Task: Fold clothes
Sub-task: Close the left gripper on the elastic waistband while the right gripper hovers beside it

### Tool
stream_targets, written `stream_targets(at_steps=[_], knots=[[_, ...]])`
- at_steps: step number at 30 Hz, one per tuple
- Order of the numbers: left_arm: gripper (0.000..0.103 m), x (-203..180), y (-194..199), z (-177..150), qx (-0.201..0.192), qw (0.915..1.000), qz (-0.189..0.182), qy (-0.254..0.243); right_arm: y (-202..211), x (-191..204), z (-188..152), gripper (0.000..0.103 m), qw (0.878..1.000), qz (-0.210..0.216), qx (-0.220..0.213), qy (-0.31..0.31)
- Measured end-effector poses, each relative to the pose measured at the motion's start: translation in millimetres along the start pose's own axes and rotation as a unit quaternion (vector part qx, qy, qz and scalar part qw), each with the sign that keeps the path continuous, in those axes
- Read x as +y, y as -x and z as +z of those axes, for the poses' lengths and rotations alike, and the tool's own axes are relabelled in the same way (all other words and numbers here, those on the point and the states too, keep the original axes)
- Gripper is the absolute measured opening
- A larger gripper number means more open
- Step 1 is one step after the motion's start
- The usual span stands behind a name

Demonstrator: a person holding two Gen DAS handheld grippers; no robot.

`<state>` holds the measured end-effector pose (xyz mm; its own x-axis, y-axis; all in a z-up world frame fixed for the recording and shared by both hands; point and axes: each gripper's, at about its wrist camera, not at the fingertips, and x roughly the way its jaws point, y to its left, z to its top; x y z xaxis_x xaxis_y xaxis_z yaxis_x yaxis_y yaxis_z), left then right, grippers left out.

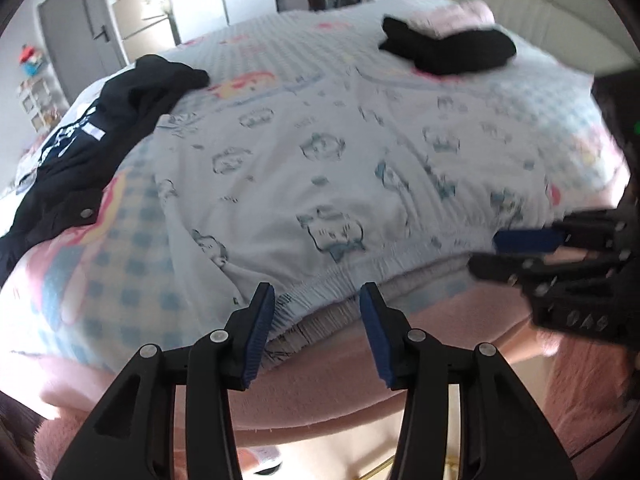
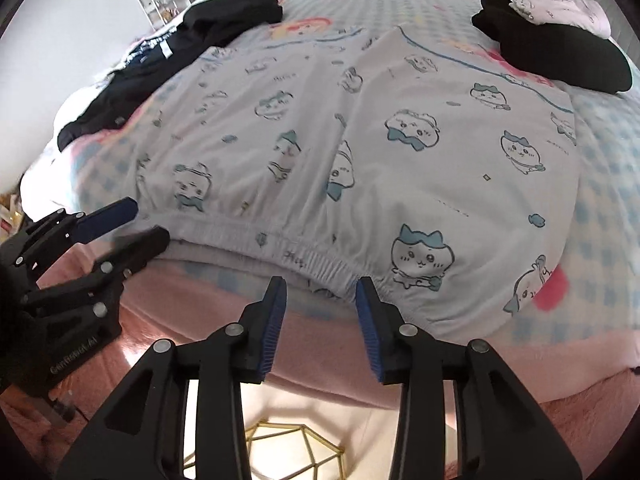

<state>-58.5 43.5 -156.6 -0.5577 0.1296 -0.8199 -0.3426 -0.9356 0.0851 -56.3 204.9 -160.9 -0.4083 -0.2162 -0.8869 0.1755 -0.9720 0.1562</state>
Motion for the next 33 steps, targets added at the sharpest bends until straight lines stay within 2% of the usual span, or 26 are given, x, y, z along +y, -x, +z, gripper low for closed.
stream_targets(at_steps=[4,7,9,12,16,18,20,21,22,23,24,27,31,33], knots=[[0.047,-3.3,-4.1,-5.4,0.005,0.9999,0.002,-0.015,2.2,-10.3,-6.1,0.037,1.0,0.003,-0.003,-0.017],[0.039,0.4,-4.9,-2.4,0.0,1.0,0.008,-0.005,4.4,-20.7,-9.6,0.037,0.999,0.005,-0.009,-0.04],[0.038,3.4,-4.5,-0.2,-0.004,0.9999,0.011,0.0,5.8,-25.1,-9.9,0.037,0.998,0.006,-0.017,-0.055],[0.038,4.4,-5.2,1.7,-0.011,0.9998,0.014,0.003,5.2,-18.8,-8.7,0.037,0.999,0.002,-0.016,-0.039],[0.045,-7.0,-10.8,4.3,-0.007,0.9994,0.025,-0.022,1.7,-5.4,-7.8,0.042,1.0,0.012,-0.012,-0.018],[0.045,-9.5,-12.3,5.0,-0.008,0.9992,0.029,-0.025,-0.7,-0.4,-7.7,0.05,1.0,0.009,-0.017,-0.014],[0.041,-6.1,-12.1,4.7,-0.011,0.9995,0.025,-0.013,-4.9,0.9,-6.4,0.05,1.0,0.006,-0.018,-0.012],[0.027,-3.3,-10.4,4.3,-0.015,0.9996,0.024,-0.005,-6.2,0.0,-5.3,0.047,1.0,0.004,-0.017,-0.013],[0.022,-0.4,-8.7,4.0,-0.018,0.9996,0.023,0.003,-7.5,-1.0,-4.1,0.046,1.0,0.003,-0.016,-0.014],[0.02,2.6,-6.6,3.6,-0.022,0.9995,0.02,0.012,-6.3,-3.6,-3.7,0.04,1.0,0.004,-0.017,-0.022],[0.018,5.6,-3.5,3.2,-0.027,0.9994,0.013,0.019,-4.1,-6.8,-3.5,0.03,0.999,0.005,-0.019,-0.031],[0.014,5.8,2.6,2.0,-0.037,0.9992,0.006,0.016,-2.4,-8.6,-3.8,0.021,0.999,0.005,-0.017,-0.033],[0.012,7.1,10.4,-1.7,-0.04,0.9991,0.002,0.017,0.8,-1.6,-4.7,0.024,1.0,0.009,-0.016,-0.024],[0.012,9.0,12.3,-4.8,-0.036,0.9991,0.003,0.02,1.5,2.9,-6.0,0.035,1.0,0.016,-0.018,-0.019]])
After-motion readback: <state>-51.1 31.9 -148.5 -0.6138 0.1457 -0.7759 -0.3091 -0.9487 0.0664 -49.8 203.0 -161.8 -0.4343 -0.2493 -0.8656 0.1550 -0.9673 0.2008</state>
